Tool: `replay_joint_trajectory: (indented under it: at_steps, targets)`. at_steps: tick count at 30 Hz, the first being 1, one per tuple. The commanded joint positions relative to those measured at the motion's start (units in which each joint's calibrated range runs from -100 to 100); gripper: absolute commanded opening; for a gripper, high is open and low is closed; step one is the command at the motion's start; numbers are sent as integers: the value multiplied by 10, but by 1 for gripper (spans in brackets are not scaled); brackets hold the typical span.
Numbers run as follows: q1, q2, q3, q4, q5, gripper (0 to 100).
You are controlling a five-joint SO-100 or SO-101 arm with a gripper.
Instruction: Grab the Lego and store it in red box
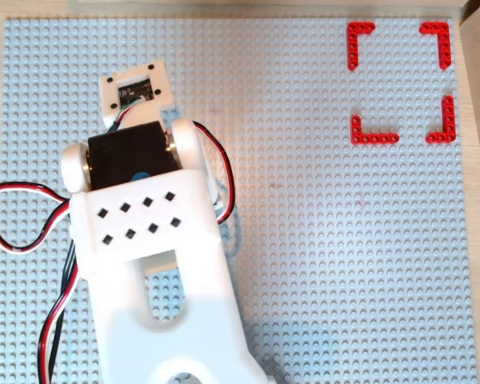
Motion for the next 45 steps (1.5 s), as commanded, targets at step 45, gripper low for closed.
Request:
replay_joint_trajectory:
  at_steps: [45]
  targets:
    - [223, -60, -528, 167, -31, 8]
